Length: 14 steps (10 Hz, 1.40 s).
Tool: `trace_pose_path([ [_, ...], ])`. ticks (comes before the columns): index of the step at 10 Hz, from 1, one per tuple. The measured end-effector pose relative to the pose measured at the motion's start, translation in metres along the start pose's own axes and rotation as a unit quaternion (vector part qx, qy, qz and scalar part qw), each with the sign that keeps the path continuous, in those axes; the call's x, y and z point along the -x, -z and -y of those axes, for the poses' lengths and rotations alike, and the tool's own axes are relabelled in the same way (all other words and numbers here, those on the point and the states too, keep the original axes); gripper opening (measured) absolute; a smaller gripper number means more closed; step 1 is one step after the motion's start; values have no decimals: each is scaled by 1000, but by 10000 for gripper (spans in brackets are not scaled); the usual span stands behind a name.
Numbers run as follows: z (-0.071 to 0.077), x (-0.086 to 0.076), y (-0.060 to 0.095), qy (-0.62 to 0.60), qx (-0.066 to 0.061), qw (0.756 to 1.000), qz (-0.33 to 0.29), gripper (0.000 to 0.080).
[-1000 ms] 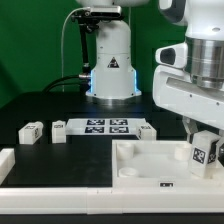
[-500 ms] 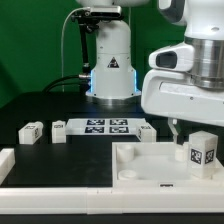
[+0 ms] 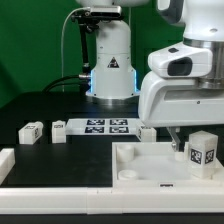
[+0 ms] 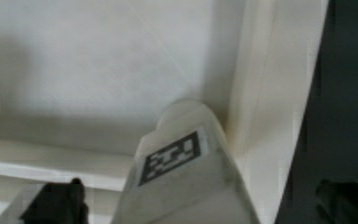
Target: Assemble one leg
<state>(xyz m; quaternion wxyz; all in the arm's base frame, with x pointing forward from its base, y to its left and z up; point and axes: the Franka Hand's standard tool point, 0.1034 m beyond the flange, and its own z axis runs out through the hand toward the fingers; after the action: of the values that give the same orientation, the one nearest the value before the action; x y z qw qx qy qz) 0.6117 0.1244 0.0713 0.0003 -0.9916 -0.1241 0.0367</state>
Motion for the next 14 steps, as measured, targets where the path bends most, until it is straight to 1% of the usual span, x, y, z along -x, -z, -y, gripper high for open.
trace_pose_path([
  [2, 1, 1, 0, 65, 3, 998, 4, 649],
  [4, 0, 1, 0, 62, 3, 998, 4, 649],
  [5, 0, 1, 0, 62, 3, 998, 4, 515],
  [6, 0, 1, 0, 62, 3, 998, 4, 515],
  [7, 0, 1, 0, 62, 3, 998, 4, 379],
  [8, -1, 1, 0, 56, 3, 998, 4, 292],
  [11, -1, 1, 0, 43, 4, 999, 4, 292],
  [12, -1, -1, 0, -48, 1, 999, -4, 292],
  [14, 1, -2, 0, -204, -1, 979, -16, 292],
])
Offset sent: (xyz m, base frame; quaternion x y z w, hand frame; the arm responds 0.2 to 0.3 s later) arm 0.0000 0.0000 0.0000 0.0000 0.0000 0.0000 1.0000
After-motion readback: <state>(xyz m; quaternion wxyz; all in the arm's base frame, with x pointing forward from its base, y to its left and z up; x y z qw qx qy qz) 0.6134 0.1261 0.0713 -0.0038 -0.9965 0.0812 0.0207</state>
